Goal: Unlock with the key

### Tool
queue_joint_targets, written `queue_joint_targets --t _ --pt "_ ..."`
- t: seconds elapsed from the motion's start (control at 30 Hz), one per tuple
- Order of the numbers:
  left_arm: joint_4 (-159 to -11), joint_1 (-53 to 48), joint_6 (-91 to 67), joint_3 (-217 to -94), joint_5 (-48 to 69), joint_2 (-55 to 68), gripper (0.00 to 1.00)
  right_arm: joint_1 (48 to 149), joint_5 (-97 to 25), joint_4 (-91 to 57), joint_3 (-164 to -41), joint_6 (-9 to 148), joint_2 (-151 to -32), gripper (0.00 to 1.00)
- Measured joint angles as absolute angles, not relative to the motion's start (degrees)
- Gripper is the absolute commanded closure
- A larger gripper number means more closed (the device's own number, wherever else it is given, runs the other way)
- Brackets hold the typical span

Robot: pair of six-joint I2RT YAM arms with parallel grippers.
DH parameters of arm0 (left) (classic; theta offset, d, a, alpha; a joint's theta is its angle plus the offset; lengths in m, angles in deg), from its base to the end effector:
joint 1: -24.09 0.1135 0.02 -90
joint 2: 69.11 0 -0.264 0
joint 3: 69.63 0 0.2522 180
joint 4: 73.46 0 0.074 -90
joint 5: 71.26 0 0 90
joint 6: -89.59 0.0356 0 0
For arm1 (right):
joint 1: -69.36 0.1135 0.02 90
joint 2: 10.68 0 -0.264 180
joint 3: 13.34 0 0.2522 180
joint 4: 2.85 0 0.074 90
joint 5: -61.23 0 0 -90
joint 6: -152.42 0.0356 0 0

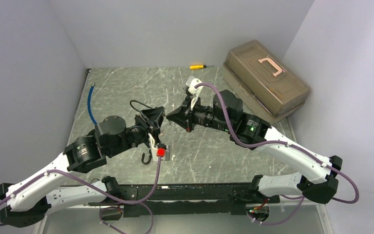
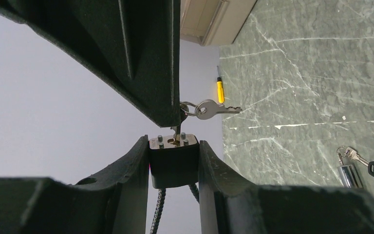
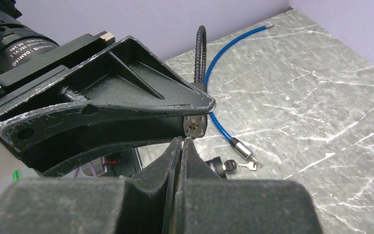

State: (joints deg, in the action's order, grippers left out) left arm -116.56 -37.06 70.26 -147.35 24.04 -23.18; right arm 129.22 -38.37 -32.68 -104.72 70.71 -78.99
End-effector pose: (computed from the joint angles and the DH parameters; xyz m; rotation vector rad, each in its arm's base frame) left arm 0.0792 -0.1369 0.4146 1.5888 0.7840 0.2021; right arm 0.1268 0.2303 0.4448 -0.8995 1.5548 1.0163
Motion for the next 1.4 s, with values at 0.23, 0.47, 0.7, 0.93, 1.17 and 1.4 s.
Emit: queue_joint_targets --t 0.23,0.47,0.7,0.93,1.17,1.4 --pt "-117.0 -37.1 69.9 -147.5 24.1 -23.3 1.00 130.3 -36.3 -31.9 -104.6 70.2 -79.0 1.00" --pt "-119.0 -36.9 69.2 -149.1 23.1 -23.3 1.00 130.6 -36.2 -29.8 -103.1 70.1 -78.4 1.00" --pt "-119.2 -37.2 69.6 -149.1 23.2 -23.2 1.00 130.6 -36.5 -29.5 -102.9 70.1 -78.2 1.00" --pt "-119.7 -38.0 71.4 -149.1 23.8 -23.4 1.00 130.7 -37.0 -29.4 -102.9 70.1 -78.3 1.00" --pt "-120.4 -38.8 73.2 -148.6 24.5 -24.2 1.00 130.7 -38.3 -29.0 -102.6 70.0 -78.6 1.00" --pt "-120.7 -39.5 74.5 -146.5 25.0 -24.8 1.00 130.7 -38.7 -29.1 -102.4 69.8 -78.9 1.00"
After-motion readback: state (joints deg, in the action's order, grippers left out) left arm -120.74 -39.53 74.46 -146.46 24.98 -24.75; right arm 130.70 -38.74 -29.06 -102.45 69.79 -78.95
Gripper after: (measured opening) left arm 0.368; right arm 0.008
